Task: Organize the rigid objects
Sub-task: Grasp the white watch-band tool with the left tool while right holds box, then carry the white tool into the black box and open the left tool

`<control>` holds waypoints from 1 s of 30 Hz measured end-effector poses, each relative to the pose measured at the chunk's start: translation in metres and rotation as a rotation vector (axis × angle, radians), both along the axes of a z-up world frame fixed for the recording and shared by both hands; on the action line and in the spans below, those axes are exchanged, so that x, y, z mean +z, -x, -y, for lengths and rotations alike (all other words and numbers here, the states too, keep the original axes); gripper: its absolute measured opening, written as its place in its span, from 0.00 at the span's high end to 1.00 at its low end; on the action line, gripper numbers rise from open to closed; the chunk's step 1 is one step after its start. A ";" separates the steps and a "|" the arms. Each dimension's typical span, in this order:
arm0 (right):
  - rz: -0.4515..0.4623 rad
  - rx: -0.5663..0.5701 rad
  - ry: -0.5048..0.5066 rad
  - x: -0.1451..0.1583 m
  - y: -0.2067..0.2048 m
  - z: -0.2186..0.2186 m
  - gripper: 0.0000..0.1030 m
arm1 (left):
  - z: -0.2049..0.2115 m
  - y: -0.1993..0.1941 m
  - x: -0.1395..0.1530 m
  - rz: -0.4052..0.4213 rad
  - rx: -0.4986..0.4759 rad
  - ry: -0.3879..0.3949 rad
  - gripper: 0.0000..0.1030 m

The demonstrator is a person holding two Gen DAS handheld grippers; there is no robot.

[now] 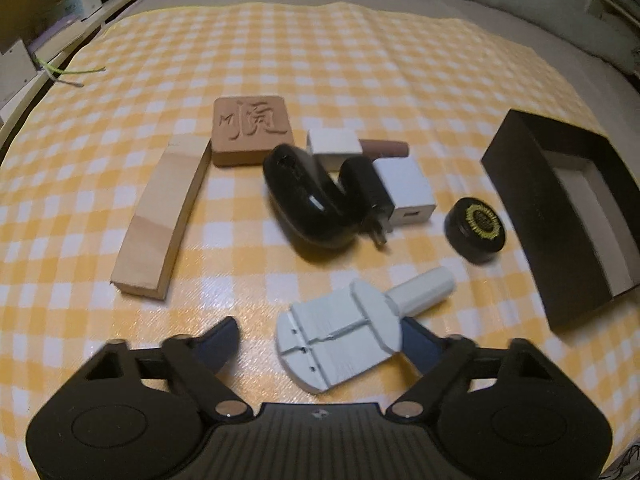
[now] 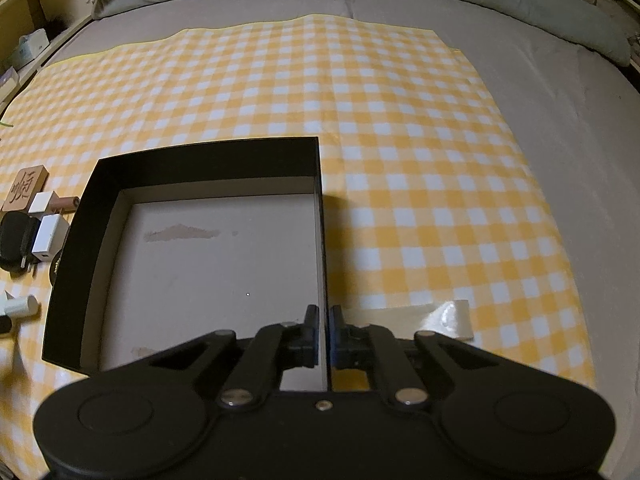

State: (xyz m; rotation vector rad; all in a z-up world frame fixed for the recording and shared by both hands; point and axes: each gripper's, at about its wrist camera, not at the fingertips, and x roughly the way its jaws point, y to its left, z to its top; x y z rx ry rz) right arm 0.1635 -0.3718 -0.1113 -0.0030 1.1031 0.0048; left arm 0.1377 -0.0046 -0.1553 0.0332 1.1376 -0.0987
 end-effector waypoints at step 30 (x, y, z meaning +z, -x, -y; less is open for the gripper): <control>-0.010 0.029 0.029 -0.001 -0.007 -0.001 0.95 | 0.092 0.001 0.077 0.080 -0.187 0.340 0.35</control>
